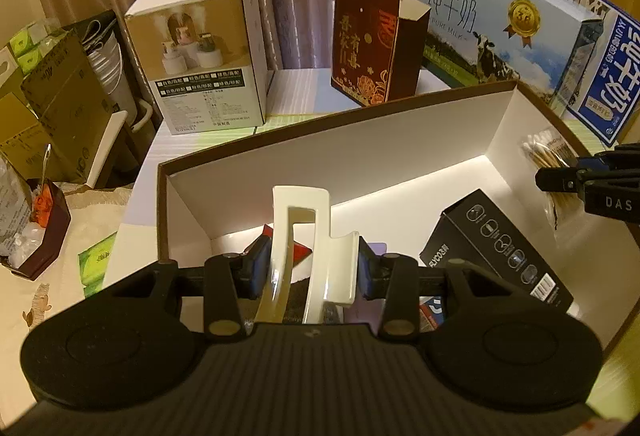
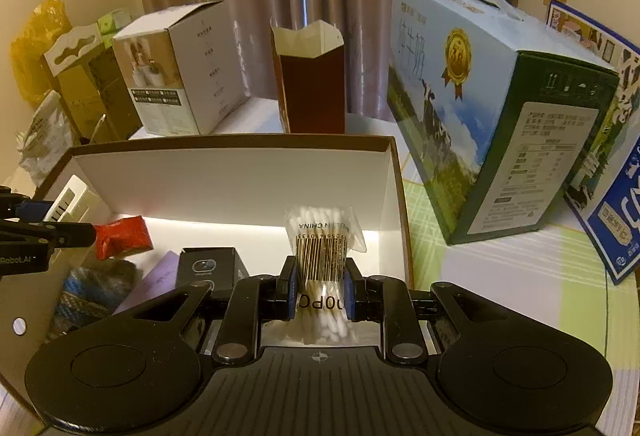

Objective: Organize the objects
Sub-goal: 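Release the swab pack from the right tool while the left tool drops the hair clip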

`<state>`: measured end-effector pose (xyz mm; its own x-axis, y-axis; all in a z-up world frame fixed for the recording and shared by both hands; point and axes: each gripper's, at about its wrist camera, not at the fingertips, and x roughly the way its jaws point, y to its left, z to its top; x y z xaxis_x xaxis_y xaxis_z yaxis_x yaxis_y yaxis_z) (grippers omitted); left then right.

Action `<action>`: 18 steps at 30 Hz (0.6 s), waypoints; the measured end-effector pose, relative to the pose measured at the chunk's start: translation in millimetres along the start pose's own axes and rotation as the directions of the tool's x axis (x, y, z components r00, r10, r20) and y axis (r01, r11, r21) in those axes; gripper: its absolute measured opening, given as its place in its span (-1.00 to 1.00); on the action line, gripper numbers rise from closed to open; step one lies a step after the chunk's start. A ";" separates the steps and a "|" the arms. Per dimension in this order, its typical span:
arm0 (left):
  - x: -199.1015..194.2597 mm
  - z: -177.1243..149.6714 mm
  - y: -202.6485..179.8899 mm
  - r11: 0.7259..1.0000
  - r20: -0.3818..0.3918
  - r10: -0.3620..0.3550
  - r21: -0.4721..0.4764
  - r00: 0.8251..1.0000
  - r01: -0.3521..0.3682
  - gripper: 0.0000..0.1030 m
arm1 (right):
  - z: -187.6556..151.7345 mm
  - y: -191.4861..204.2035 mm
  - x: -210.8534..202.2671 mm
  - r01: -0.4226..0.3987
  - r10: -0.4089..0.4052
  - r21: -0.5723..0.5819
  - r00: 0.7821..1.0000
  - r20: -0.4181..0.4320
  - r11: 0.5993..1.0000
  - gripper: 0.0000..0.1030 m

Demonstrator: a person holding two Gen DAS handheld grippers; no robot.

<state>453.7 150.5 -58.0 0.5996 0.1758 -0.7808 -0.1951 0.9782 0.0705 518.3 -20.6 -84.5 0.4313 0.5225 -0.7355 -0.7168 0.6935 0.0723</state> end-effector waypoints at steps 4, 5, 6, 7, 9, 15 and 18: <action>6.4 1.5 0.4 1.000 -0.007 0.001 -0.002 1.000 -0.001 -0.28 | 2.6 -0.1 5.2 0.001 0.000 -0.010 1.000 0.004 1.000 -0.62; 8.0 2.5 0.5 1.000 -0.008 0.001 -0.003 1.000 -0.001 -0.28 | 3.7 0.0 6.3 0.000 0.000 -0.012 1.000 0.008 1.000 -0.62; 9.5 3.5 0.5 1.000 -0.009 0.001 -0.003 1.000 -0.001 -0.28 | 4.8 0.5 7.3 0.002 -0.002 -0.013 1.000 0.012 1.000 -0.62; 10.4 4.0 0.5 1.000 -0.010 0.000 -0.003 1.000 0.000 -0.28 | 6.1 0.9 7.9 0.003 -0.003 -0.015 1.000 0.018 1.000 -0.62; 12.1 4.9 -0.1 1.000 -0.011 -0.001 -0.003 1.000 0.001 -0.28 | 7.8 1.3 8.1 0.001 -0.001 -0.017 0.999 0.033 1.000 -0.62; 15.8 5.9 -1.6 1.000 -0.013 0.000 0.000 1.000 0.000 -0.28 | 9.5 -0.5 -1.1 -0.009 0.009 0.007 0.994 0.105 1.000 0.24; 18.3 5.7 -1.5 1.000 -0.018 0.002 -0.001 1.000 -0.002 -0.27 | 8.7 -1.9 -3.3 -0.006 0.005 0.011 0.995 0.100 1.000 0.24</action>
<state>469.4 152.8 -68.8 0.5848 0.1757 -0.7919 -0.1974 0.9777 0.0712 523.0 -19.3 -76.4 0.4803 0.5730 -0.6641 -0.7134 0.6957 0.0844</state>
